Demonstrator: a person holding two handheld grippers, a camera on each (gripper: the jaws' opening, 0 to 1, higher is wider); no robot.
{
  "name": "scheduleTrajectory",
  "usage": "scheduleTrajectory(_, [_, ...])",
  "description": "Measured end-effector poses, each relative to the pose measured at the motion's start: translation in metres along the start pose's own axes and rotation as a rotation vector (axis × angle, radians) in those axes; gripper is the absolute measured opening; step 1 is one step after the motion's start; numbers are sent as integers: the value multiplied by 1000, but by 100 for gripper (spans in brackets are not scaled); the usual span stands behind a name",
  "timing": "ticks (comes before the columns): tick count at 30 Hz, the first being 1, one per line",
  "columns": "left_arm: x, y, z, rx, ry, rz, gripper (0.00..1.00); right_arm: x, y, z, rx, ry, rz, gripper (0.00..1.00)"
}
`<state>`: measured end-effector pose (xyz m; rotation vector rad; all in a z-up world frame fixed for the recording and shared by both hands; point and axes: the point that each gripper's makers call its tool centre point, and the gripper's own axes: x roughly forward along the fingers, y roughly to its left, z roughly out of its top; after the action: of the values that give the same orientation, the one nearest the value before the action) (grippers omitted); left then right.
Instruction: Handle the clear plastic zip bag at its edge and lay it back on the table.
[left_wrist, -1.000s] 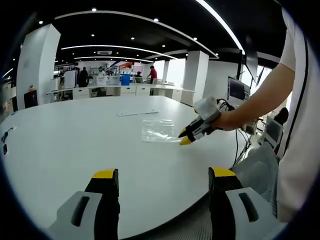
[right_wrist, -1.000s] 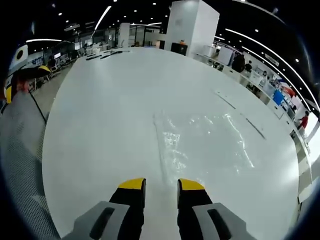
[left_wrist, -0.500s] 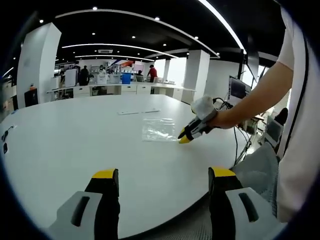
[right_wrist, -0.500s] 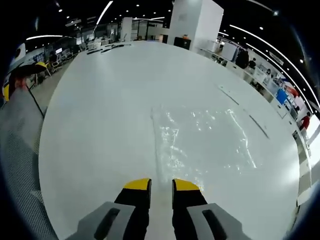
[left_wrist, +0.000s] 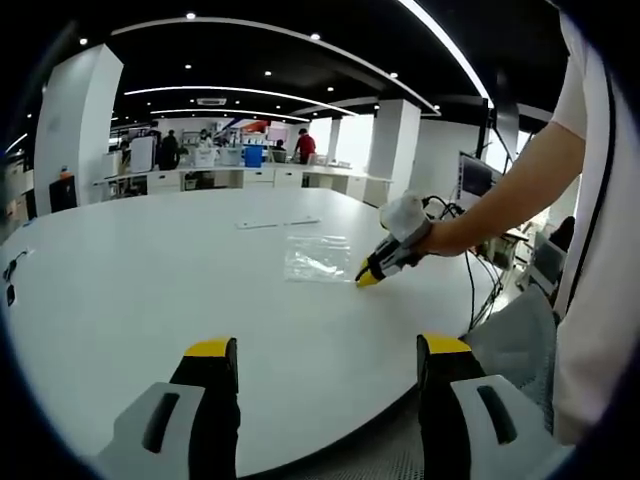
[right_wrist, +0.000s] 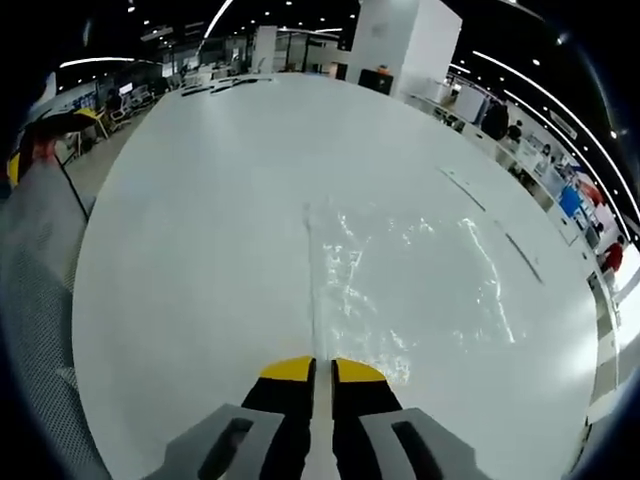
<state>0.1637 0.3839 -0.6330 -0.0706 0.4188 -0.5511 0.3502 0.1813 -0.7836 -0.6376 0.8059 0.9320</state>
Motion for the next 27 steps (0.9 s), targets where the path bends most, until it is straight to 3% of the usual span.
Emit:
scheduleTrajectory(8, [-1,2,0,1,-4,3,71,0,3,2,-25,8,9,0])
scheduleTrajectory(16, [-1,7,-4,1,-7,5,71,-7,6,6,7,12,31,0])
scheduleTrajectory(23, [-1,8,-4,3,-10,7,71,-11,1,11,-34,-5,-3,0])
scheduleTrajectory(25, [-1,8,-4,1,-11,8,71,-10,0,10,-17,-5,1,12])
scheduleTrajectory(27, [-1,7,-3,2,-11,7,71,-10,-1,8,-22,0,-4,14])
